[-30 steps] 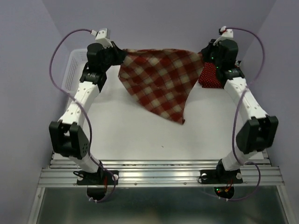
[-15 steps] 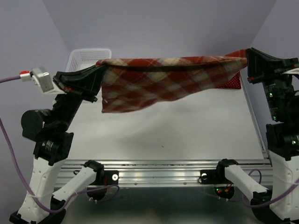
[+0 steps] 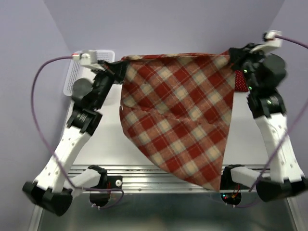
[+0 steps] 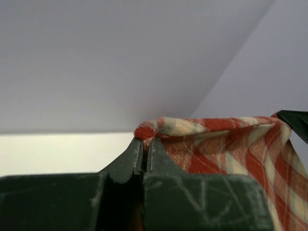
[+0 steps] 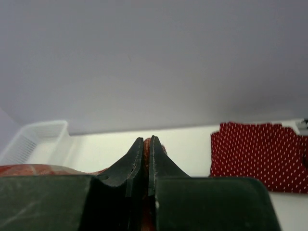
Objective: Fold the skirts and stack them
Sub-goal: Flatten the skirt out, then fold the skirt
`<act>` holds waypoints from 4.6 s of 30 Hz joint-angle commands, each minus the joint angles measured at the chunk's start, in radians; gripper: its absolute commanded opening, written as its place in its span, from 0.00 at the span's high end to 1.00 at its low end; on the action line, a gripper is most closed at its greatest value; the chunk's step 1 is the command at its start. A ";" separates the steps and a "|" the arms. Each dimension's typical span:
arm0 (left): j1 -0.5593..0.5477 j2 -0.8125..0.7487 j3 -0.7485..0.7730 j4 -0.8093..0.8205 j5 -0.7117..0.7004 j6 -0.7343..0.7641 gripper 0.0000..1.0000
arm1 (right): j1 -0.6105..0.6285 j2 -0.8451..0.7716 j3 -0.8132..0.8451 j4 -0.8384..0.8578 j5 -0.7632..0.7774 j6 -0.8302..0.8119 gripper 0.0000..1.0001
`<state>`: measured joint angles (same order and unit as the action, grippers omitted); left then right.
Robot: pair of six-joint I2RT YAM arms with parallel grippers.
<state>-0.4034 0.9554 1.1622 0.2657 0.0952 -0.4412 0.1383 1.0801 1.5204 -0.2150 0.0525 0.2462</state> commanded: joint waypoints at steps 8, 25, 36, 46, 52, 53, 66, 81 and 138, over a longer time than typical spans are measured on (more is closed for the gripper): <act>0.139 0.827 0.164 0.063 -0.042 0.002 1.00 | -0.003 0.677 -0.043 0.262 0.052 -0.093 0.99; 0.195 1.316 0.755 0.007 0.018 0.085 1.00 | -0.003 1.109 0.404 0.264 0.046 -0.200 0.99; 0.227 1.408 0.878 -0.002 0.064 0.088 1.00 | -0.014 1.146 0.455 0.246 -0.010 -0.189 0.99; 0.233 1.498 1.057 -0.091 0.055 0.084 0.02 | -0.014 1.279 0.647 0.177 0.092 -0.177 0.38; 0.232 1.380 0.995 -0.097 0.081 0.076 0.01 | -0.014 1.181 0.624 0.120 0.086 -0.162 0.00; 0.229 1.361 0.979 -0.097 0.089 0.070 0.01 | -0.014 1.154 0.598 0.106 0.070 -0.157 0.00; 0.049 0.818 0.352 -0.371 -0.185 -0.043 0.01 | 0.179 0.493 -0.267 0.014 -0.042 -0.084 0.00; 0.092 0.537 -0.228 -0.490 -0.348 -0.372 0.01 | 0.524 0.216 -0.641 -0.174 -0.057 0.016 0.00; 0.202 0.579 -0.285 -0.393 -0.370 -0.335 1.00 | 0.770 0.451 -0.543 -0.484 0.065 -0.068 0.99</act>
<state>-0.2073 1.6485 0.9321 -0.0959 -0.2684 -0.7712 0.8799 1.6417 0.9695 -0.5793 0.2916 0.1123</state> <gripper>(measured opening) 0.040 0.022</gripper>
